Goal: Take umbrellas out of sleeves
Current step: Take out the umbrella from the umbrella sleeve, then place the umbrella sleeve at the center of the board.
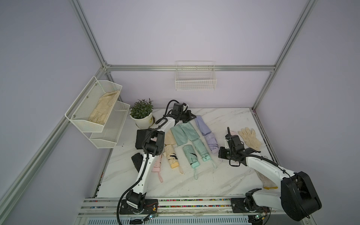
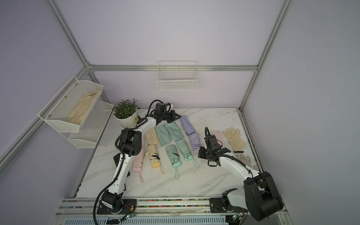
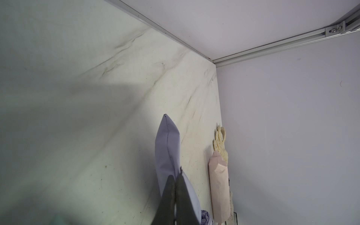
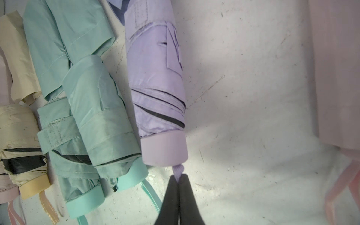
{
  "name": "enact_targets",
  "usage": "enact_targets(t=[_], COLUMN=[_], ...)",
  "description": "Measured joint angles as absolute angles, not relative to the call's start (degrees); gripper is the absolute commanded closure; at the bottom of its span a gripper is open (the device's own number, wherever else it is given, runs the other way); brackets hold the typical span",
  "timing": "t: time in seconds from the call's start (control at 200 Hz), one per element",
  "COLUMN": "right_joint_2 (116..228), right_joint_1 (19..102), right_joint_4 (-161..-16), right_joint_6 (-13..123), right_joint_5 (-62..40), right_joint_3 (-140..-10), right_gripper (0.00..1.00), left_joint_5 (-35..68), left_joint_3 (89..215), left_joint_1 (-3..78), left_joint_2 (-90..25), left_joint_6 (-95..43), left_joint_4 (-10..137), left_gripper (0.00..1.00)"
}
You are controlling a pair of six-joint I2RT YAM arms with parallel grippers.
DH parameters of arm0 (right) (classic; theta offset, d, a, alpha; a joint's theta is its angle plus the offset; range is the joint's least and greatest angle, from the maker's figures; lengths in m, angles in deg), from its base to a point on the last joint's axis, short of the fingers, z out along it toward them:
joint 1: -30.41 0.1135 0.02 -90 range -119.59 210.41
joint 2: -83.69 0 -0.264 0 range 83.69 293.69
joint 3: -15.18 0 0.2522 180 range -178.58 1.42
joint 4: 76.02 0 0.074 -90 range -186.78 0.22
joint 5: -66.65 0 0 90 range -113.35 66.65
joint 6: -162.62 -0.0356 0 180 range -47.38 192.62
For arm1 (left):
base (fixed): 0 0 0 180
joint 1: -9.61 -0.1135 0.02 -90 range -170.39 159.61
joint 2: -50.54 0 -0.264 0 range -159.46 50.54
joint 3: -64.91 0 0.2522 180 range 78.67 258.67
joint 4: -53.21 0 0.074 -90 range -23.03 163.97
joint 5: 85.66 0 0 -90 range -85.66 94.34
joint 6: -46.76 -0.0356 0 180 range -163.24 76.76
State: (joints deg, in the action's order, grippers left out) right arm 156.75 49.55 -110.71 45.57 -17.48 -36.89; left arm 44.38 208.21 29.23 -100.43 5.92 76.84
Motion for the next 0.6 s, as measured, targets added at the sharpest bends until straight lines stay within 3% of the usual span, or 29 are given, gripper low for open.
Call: enact_targets(t=[0.2, 0.285, 0.37, 0.405, 0.6], right_joint_2=[157.2, 157.2, 157.2, 157.2, 157.2], right_joint_1=[49.5, 49.5, 49.5, 49.5, 49.5], right_joint_4=[-111.1, -111.2, -111.3, -111.2, -111.3], right_joint_6=[45.1, 44.7, 44.4, 44.5, 44.4], right_joint_5=[-18.1, -18.6, -19.1, -19.2, -19.7], right_joint_3=[-36.9, -36.9, -36.9, -36.9, -36.9], right_gripper=[0.88, 0.81, 0.71, 0.69, 0.68], left_joint_5=[44.4, 44.4, 44.3, 44.3, 44.1], left_joint_3=[208.2, 208.2, 208.2, 208.2, 208.2], left_joint_1=[29.2, 29.2, 29.2, 29.2, 29.1], left_joint_2=[-100.5, -100.5, -100.5, -100.5, -100.5], left_joint_6=[6.2, 6.3, 6.3, 6.4, 7.0], left_joint_4=[76.9, 76.9, 76.9, 76.9, 77.0], left_gripper=[1.0, 0.92, 0.68, 0.63, 0.61])
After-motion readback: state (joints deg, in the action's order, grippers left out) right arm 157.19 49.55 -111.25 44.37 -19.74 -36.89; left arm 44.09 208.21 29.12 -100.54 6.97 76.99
